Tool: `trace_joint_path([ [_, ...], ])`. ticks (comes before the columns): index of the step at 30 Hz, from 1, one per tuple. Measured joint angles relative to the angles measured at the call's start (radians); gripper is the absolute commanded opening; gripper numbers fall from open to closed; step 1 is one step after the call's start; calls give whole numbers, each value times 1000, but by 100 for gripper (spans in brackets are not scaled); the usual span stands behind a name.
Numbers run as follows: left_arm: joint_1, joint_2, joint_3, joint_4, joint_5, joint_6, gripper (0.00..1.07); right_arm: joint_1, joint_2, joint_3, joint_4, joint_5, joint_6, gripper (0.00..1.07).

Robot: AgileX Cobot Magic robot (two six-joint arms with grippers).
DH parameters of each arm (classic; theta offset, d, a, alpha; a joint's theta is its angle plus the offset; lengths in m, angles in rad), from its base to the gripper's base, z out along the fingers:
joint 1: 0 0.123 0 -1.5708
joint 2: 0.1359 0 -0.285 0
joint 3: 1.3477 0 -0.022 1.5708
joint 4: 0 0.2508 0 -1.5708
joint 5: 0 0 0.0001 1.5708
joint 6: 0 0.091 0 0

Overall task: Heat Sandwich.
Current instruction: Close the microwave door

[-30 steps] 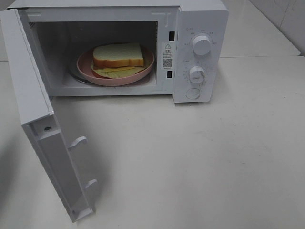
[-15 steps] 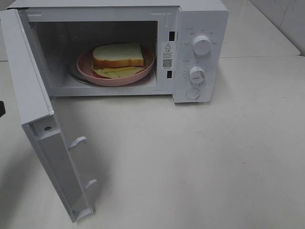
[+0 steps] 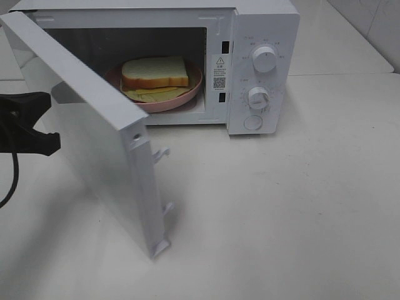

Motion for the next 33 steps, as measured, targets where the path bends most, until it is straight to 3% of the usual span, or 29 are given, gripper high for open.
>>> trace_joint_path([
  [13,-127,85,-91,-137,-5,4,0,0,0,0,0,0,0,76],
  [20,-197,149,-193,-210,-5,49,0,0,0,0,0,0,0,76],
  [27,-247,217,-275,-257,-5,59,0,0,0,0,0,0,0,76],
  [33,-301,291,-360,-346,-4,110,0,0,0,0,0,0,0,76],
])
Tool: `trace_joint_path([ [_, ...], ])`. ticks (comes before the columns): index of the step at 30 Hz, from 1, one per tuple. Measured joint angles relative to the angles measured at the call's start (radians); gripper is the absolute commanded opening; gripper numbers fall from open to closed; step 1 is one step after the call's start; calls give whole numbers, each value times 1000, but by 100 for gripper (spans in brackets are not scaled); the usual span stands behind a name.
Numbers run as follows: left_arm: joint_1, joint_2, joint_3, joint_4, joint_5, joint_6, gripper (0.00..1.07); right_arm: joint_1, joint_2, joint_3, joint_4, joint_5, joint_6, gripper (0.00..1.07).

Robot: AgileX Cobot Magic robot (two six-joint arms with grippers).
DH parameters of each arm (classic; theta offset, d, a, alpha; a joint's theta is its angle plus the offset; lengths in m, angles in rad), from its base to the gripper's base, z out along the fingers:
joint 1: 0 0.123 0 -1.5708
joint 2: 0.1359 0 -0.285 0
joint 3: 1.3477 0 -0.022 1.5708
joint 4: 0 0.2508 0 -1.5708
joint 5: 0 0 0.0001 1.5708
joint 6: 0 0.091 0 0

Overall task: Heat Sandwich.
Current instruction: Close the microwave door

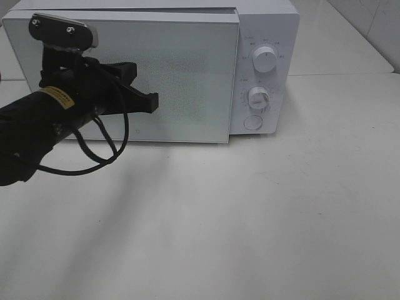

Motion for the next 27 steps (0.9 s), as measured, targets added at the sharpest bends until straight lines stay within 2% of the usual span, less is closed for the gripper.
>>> trace_joint_path([
  [10,-54,114,-163,-89,3,21,0,0,0,0,0,0,0,76],
  [27,-86,220,-326,-69,45,25,0,0,0,0,0,0,0,76],
])
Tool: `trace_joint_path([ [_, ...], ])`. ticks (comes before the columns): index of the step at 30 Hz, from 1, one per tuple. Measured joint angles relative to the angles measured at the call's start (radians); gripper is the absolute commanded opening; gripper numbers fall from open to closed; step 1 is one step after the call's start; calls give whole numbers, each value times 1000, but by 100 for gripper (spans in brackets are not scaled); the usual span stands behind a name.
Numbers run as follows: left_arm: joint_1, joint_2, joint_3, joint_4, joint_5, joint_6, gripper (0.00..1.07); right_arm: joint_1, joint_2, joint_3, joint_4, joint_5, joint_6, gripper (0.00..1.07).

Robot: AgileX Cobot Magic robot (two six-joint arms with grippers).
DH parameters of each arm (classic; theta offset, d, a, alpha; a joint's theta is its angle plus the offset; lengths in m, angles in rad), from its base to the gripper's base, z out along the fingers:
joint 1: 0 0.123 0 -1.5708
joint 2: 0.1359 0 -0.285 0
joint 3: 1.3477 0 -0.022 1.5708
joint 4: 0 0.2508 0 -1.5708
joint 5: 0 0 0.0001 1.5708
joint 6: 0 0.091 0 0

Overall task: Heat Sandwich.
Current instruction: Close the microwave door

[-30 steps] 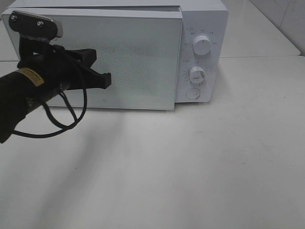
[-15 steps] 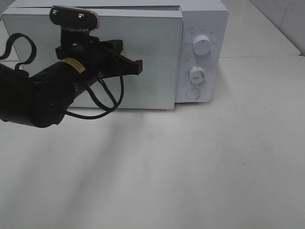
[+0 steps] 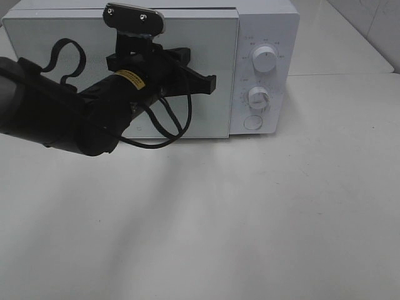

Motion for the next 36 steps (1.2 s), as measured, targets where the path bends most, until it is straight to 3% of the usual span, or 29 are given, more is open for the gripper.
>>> trace_joint_path([
  [10,-20,72,-111,-19,50,46,0,0,0,0,-1,0,0,76],
  [30,-26,74,-118,-28,57,51,0,0,0,0,-1,0,0,76],
  [36,-35,50,-130,-65,135,59,0,0,0,0,-1,0,0,76],
])
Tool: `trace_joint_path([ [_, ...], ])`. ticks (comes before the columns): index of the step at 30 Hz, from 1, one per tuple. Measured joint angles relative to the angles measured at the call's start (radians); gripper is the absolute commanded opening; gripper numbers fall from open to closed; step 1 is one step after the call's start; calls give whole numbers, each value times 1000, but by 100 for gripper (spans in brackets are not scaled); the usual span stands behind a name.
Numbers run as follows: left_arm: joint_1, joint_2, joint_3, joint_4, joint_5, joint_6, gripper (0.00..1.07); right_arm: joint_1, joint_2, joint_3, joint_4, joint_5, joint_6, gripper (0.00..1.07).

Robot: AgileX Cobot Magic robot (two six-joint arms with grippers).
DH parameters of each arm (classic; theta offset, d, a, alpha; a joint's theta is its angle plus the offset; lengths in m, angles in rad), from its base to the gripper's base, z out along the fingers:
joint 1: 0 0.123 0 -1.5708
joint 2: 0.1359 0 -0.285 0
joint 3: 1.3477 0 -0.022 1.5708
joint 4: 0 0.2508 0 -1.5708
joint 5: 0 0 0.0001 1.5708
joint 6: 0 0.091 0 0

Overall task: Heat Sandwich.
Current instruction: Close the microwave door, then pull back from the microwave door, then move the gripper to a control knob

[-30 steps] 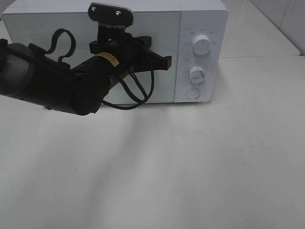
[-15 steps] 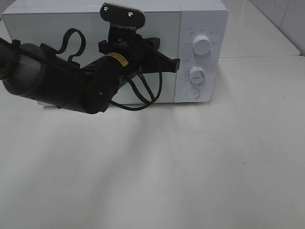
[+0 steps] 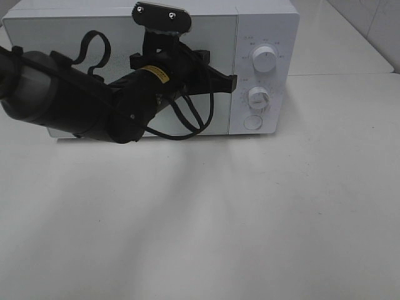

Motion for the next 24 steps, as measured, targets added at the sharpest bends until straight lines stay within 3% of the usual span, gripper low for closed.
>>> trace_joint_path([
  [6,-1,-43,29,-49,59,43,0,0,0,0,0,0,0,76],
  [10,-2,-134,170,-63,98,51,0,0,0,0,-1,0,0,76],
  [13,-2,-168,214,-63,121,51,2,0,0,0,-1,0,0,76],
  [14,-2,-187,238,-63,132,51,7,0,0,0,-1,0,0,76],
  [15,-2,-220,277,-68,168,51,25,0,0,0,-1,0,0,76],
  [16,-2,-220,277,-68,168,51,25,0,0,0,-1,0,0,76],
  [18,-2,-254,316,-68,204,51,56,0,0,0,-1,0,0,76],
  [19,-2,-285,347,-70,248,51,92,0,0,0,-1,0,0,76],
  [20,-2,-285,347,-70,248,51,92,0,0,0,-1,0,0,76],
  [21,-2,-300,361,-71,267,51,106,0,0,0,-1,0,0,76],
  [24,-2,-333,390,-74,309,58,103,0,0,0,-1,0,0,76],
])
